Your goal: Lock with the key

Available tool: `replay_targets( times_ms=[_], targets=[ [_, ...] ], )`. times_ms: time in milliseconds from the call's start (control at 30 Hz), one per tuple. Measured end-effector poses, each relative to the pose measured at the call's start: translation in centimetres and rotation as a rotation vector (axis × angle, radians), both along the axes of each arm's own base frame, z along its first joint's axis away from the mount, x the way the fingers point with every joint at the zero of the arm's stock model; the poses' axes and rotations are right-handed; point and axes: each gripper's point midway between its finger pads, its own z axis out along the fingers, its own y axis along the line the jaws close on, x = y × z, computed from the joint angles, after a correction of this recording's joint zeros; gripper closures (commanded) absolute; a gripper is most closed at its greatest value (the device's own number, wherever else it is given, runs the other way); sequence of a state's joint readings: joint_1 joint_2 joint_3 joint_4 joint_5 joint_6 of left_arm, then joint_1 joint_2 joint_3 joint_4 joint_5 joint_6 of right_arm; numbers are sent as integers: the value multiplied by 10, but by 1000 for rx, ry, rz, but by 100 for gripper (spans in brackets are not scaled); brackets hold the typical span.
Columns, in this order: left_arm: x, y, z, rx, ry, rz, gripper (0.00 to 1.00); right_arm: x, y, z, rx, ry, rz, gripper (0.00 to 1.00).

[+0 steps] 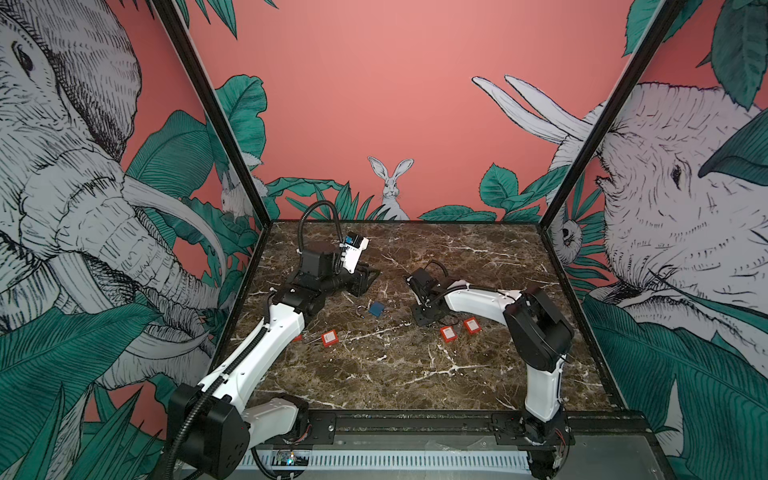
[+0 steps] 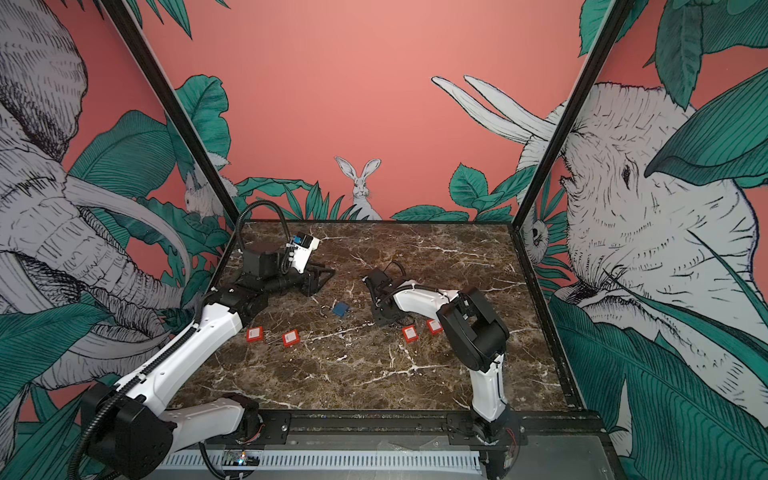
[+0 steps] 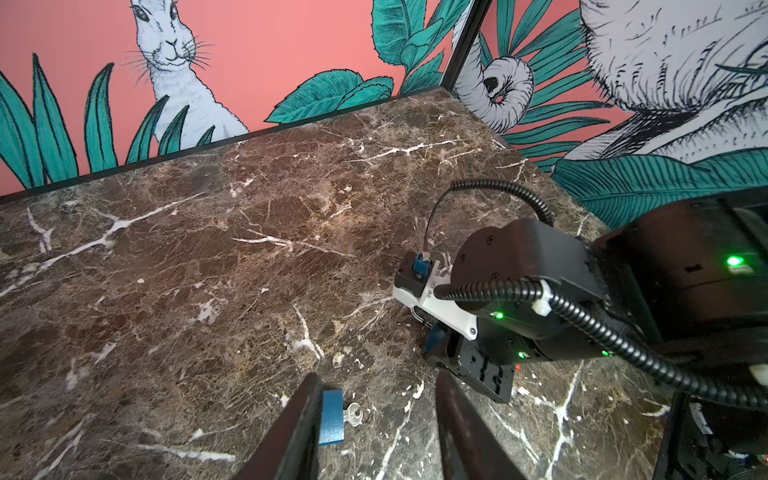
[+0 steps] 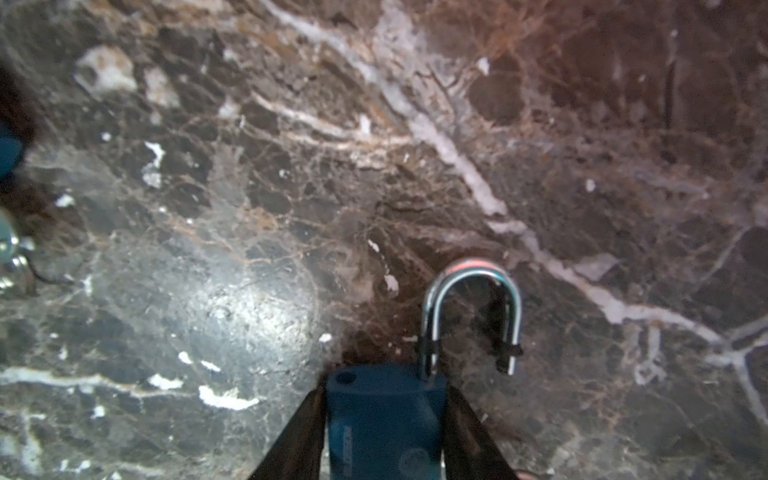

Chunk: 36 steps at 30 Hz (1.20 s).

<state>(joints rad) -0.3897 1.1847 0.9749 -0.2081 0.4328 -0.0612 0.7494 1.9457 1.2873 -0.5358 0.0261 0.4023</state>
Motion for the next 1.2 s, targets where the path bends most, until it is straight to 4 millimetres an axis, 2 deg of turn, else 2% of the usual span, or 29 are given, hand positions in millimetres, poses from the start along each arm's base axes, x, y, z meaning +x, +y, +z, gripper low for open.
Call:
replay_targets(
  times_ms=[233, 300, 367, 467, 500, 533, 767, 833, 967, 1067, 1200],
  targets=[
    [-4, -1, -13, -27, -40, -14, 49, -1, 1, 1, -25, -11, 93, 69],
    [-8, 2, -17, -40, -65, -4, 44, -2, 0, 3, -35, -13, 137, 71],
    [-9, 6, -18, -56, -99, 22, 37, -5, 0, 5, -43, -14, 183, 72],
    [-10, 12, -13, -78, -173, 55, 25, -7, 4, 21, -21, -47, 278, 74],
    [-10, 13, -11, -83, -195, 57, 10, -10, 6, 30, 2, -66, 313, 74],
    [-11, 14, -9, -82, -218, 55, 1, -13, 8, 39, 24, -88, 356, 74],
    [-18, 10, 6, -53, -391, -22, 0, -46, 18, 121, 204, -295, 683, 73],
    [-25, 4, 6, -27, -435, -94, 5, -54, 21, 141, 238, -348, 783, 73],
    [-44, -12, 2, 27, -498, -291, 22, -70, 23, 156, 270, -358, 932, 73],
    [-61, -23, -2, 52, -541, -446, 26, -80, 19, 162, 296, -319, 1003, 74],
    [-78, -32, -8, 52, -575, -597, 32, -90, 20, 179, 355, -287, 1060, 74]
  ],
)
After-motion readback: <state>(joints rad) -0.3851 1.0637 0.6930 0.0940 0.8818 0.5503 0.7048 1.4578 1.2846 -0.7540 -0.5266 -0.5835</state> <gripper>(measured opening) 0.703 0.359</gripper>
